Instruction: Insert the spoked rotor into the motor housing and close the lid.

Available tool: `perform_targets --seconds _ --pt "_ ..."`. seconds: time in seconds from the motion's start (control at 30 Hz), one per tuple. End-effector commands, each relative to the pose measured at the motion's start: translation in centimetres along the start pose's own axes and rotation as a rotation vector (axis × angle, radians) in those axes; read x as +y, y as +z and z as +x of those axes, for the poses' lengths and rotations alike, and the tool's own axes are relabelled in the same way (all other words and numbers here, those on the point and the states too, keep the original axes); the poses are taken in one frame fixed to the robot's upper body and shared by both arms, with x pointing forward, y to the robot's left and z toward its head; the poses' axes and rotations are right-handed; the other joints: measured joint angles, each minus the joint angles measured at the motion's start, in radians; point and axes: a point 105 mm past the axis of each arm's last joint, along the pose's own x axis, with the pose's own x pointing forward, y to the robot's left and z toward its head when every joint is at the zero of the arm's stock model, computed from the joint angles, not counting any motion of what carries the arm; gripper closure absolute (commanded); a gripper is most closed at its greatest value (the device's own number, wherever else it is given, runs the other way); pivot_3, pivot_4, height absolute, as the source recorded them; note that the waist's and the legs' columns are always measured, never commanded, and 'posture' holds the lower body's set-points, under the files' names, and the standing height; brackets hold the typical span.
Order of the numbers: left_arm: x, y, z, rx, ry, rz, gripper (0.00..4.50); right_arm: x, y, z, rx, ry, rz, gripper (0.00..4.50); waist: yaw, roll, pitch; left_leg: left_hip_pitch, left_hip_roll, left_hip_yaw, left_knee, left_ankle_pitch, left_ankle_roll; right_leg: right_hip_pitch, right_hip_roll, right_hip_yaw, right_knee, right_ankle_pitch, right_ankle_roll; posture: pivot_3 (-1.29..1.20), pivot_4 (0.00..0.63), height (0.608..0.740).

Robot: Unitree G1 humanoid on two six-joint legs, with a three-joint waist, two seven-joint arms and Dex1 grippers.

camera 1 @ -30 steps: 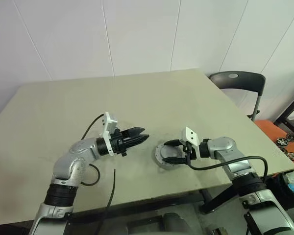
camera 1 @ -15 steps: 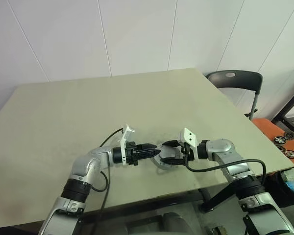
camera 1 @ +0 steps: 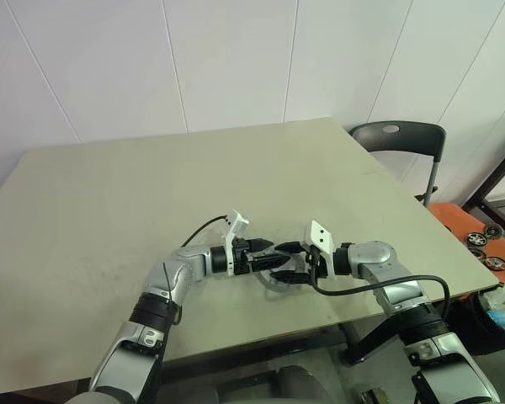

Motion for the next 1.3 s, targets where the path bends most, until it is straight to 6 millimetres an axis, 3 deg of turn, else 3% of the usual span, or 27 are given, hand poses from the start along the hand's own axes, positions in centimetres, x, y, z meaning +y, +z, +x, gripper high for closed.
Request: perform_targets --seconds 0.03,0.23,0.43,0.83,0.93,1.03,1.1,1.17,1.3 --pt "-0.8 0.4 0.2 0.021 -0.047 0.034 0.23 1.6 -1.3 1.6 0.036 0.064 0.046 1.31 0.000 0.000 0.000 0.000 0.000 0.000 0.000 0.000 0.000 0.000 0.000 0.000 0.000 0.000 0.000 0.00 0.000 0.740" --pt "-0.5 0.7 -0.1 0.008 -0.038 0.045 0.23 1.6 -1.2 1.7 0.035 0.057 0.048 1.31 0.000 0.000 0.000 0.000 0.000 0.001 0.000 0.000 0.000 0.000 0.000 0.000 0.000 0.000 0.000 0.00 0.000 0.740" --pt "-0.3 3.2 -0.8 -0.146 -0.013 0.111 0.23 1.5 -1.2 1.7 0.039 0.052 0.045 1.31 0.000 0.000 0.000 0.001 0.001 0.001 0.000 0.000 0.000 0.000 0.000 0.000 0.000 0.000 0.000 0.00 0.000 0.740" --pt "1.5 5.0 -1.6 -0.246 0.103 0.144 0.23 1.3 -1.2 1.7 0.044 0.055 0.038 1.31 -0.001 0.000 0.001 0.001 0.001 0.001 0.000 0.000 0.000 0.000 0.000 0.000 -0.001 0.000 0.000 0.00 0.000 0.740" --pt "0.9 4.7 -1.6 -0.221 0.057 0.134 0.81 1.2 -1.2 1.7 0.044 0.053 0.038 1.31 -0.001 0.000 0.001 0.001 0.001 0.002 0.000 0.000 0.000 0.000 0.000 0.000 -0.001 0.000 0.000 0.00 0.000 0.740" --pt "0.1 3.8 -1.6 -0.153 0.004 0.078 1.83 1.2 -1.2 1.8 0.044 0.051 0.038 1.31 -0.005 0.000 0.001 0.001 0.001 0.002 0.000 0.000 0.000 0.000 0.000 0.000 -0.001 0.000 0.000 0.00 0.000 0.740" --pt "-1.7 2.9 -1.8 -0.083 -0.108 0.021 2.49 1.2 -1.2 1.7 0.045 0.048 0.037 1.31 -0.010 -0.001 0.001 0.001 0.001 0.001 0.000 0.000 0.000 0.000 0.000 0.000 -0.001 0.000 0.000 0.00 0.000 0.740" --pt "-3.2 2.4 -2.3 -0.048 -0.195 0.000 2.49 1.1 -1.2 1.7 0.047 0.045 0.036 1.31 -0.020 0.000 0.001 0.000 0.001 0.001 0.000 0.000 0.000 0.000 0.000 0.000 -0.001 0.000 0.000 0.00 0.000 0.740" --pt "-3.1 2.5 -2.4 -0.048 -0.176 0.000 2.65 1.1 -1.2 1.7 0.047 0.044 0.037 1.31 -0.024 -0.001 0.002 0.000 0.001 0.000 0.000 0.000 0.000 0.000 0.000 0.000 -0.001 0.000 0.000 0.00 0.000 0.740"
